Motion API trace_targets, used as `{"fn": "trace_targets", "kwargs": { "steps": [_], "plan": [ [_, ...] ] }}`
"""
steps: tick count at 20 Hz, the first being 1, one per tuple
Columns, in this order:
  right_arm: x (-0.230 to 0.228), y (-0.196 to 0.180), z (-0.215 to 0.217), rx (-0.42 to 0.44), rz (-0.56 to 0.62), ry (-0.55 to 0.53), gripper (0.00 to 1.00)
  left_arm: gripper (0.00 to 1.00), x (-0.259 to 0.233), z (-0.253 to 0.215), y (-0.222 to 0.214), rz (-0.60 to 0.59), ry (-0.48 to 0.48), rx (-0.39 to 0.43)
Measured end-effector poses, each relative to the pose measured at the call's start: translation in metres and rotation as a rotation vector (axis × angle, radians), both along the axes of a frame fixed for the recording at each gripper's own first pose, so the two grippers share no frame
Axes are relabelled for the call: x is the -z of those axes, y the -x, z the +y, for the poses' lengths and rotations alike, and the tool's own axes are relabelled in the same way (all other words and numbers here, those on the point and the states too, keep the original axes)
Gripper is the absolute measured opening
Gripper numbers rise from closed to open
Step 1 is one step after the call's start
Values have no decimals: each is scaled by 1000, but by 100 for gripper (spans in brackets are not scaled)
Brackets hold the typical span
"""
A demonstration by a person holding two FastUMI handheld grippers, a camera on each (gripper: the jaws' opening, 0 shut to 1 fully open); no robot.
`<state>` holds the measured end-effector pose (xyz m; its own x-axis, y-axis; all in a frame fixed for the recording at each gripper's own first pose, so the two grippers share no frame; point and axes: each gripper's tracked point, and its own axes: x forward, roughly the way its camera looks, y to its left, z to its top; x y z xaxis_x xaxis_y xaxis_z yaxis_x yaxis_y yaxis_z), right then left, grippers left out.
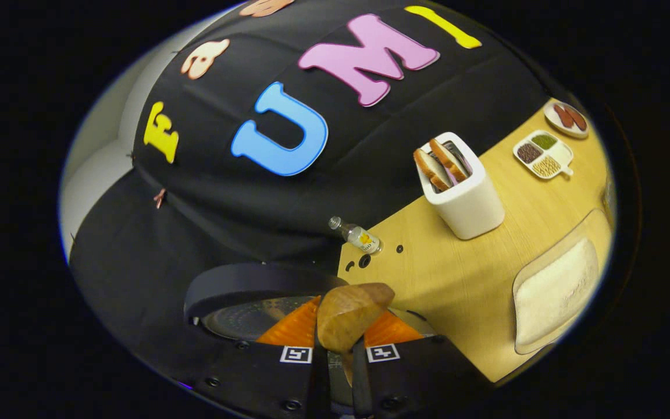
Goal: Close the left gripper, press the button to open the rice cooker; take a wooden spoon from the chopstick holder with the right hand, scoop a spoonful of rice and pour it into the rice cooker, then put the wooden spoon back into the chopstick holder.
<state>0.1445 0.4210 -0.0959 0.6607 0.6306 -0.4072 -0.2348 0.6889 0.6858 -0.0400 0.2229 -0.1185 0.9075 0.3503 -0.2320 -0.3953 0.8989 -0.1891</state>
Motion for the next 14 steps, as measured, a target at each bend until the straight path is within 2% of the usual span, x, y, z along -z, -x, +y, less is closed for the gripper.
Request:
{"fn": "trace_targets", "kwargs": {
  "steps": [7, 14],
  "plan": [
    [12, 28, 44, -224, -306, 234, 19, 95, 3, 24, -3, 4, -11, -4],
    [21, 68, 67, -411, -513, 367, 19, 95, 11, 33, 3, 7, 12, -22]
  ]
}}
